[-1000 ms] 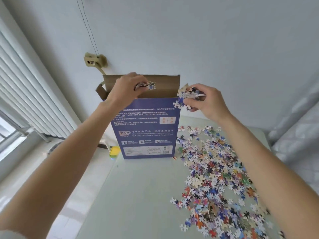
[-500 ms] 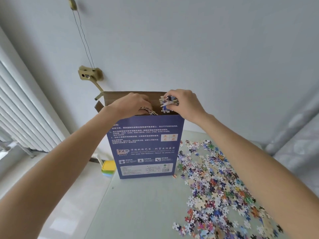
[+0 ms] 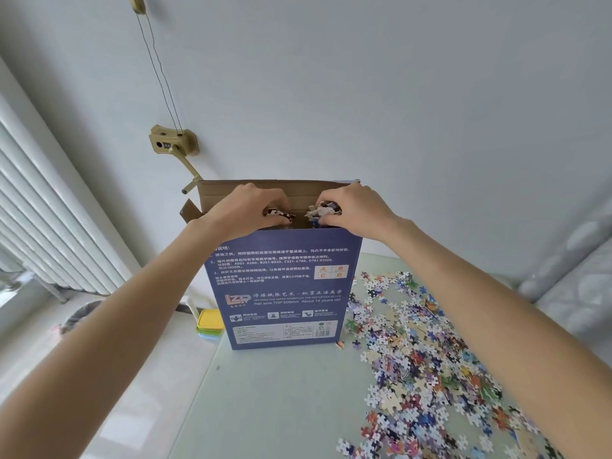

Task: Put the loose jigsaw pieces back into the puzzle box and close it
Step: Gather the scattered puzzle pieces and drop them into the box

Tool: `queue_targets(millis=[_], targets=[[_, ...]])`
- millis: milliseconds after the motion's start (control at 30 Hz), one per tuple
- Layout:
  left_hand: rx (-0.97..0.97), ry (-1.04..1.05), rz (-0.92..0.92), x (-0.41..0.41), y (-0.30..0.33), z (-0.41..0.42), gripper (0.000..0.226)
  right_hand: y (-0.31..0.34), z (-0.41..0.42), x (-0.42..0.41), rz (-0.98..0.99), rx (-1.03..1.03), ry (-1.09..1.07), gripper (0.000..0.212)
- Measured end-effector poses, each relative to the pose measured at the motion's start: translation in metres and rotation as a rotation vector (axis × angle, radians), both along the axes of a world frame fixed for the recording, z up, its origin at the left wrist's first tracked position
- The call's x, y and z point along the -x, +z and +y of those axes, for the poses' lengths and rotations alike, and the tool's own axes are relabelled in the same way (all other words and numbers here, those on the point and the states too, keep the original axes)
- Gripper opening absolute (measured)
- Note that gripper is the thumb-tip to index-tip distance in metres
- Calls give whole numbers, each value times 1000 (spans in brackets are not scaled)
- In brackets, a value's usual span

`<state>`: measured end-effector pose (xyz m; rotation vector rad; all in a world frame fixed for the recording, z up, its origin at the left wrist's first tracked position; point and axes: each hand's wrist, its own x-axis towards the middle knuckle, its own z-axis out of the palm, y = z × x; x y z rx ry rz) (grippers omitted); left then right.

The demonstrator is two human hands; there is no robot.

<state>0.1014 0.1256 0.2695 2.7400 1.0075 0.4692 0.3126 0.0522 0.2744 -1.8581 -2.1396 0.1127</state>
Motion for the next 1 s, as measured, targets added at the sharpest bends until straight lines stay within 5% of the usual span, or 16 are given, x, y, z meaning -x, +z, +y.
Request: queue_targets(millis=[167, 633, 833, 1000], targets=[[64, 45, -59, 6, -2, -4, 7, 0, 2, 11, 48, -14, 7, 26], [26, 57, -218, 21, -13, -35, 11, -7, -11, 17, 204, -99, -21, 13], [-269, 81, -467, 10, -28, -72, 18, -18, -46, 7, 235, -385, 27, 16], [-219, 13, -574, -21, -69, -122, 20, -53, -115, -15, 290, -465, -119, 18]])
